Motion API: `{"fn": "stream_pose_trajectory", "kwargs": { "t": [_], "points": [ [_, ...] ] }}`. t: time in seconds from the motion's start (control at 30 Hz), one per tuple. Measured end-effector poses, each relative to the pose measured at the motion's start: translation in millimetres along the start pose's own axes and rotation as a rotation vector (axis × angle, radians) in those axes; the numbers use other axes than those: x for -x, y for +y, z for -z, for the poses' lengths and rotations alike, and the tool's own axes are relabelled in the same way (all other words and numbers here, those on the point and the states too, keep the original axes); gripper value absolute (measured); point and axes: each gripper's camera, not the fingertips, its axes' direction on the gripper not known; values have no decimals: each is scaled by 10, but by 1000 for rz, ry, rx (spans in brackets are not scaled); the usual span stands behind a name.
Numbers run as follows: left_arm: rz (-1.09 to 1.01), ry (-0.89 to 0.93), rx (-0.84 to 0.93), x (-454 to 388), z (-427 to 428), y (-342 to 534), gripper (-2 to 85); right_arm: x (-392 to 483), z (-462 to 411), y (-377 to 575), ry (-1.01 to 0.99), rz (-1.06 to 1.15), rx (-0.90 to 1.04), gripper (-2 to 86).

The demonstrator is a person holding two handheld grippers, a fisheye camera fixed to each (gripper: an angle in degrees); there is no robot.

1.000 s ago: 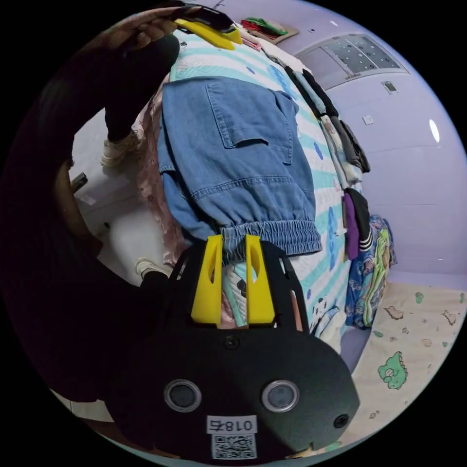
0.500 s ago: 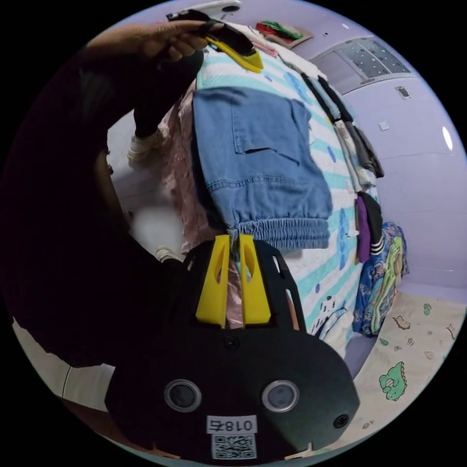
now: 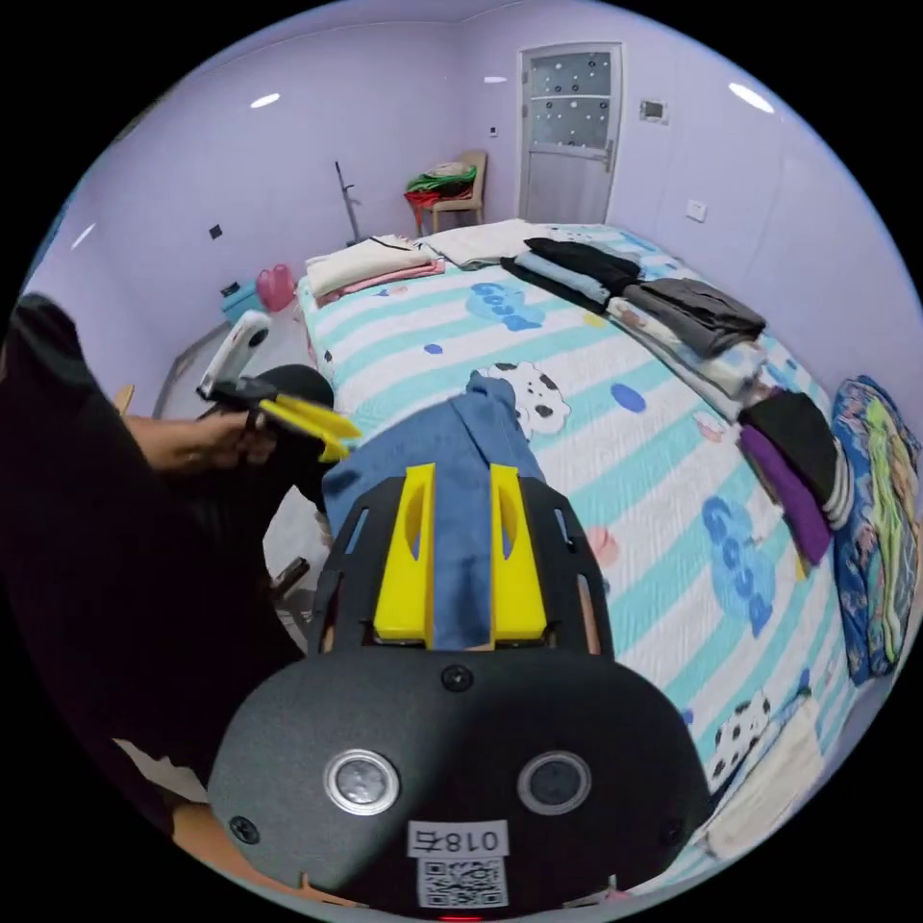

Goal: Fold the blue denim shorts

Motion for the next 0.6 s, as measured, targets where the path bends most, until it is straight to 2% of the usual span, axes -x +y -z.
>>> {"fn": "stream_pose_trajectory", "kwargs": {
  "t": [0.1, 0.2, 0.3, 0.37, 0.5, 0.6],
  "points": [
    [2, -7, 112, 47, -261, -43, 158, -307, -459, -550, -26, -22, 59, 123],
    [24, 73, 241, 146, -579, -87, 149, -541, -853, -940, -50, -23, 154, 134],
    [41, 95, 259, 223, -704, -134, 122, -750, -1155, -1150, -91, -34, 263, 124],
    [49, 119, 260, 267, -744, -148, 87, -960, -1262, -1210, -137, -75, 308, 81],
    [4, 138, 221, 177, -701, -126, 15, -1384, -1033, -1195, -195, -213, 193, 45],
    [-42, 112, 199, 35, -670, -134, 0, -1893, -908, -1002, -379, -416, 71, 42]
  ]
}}
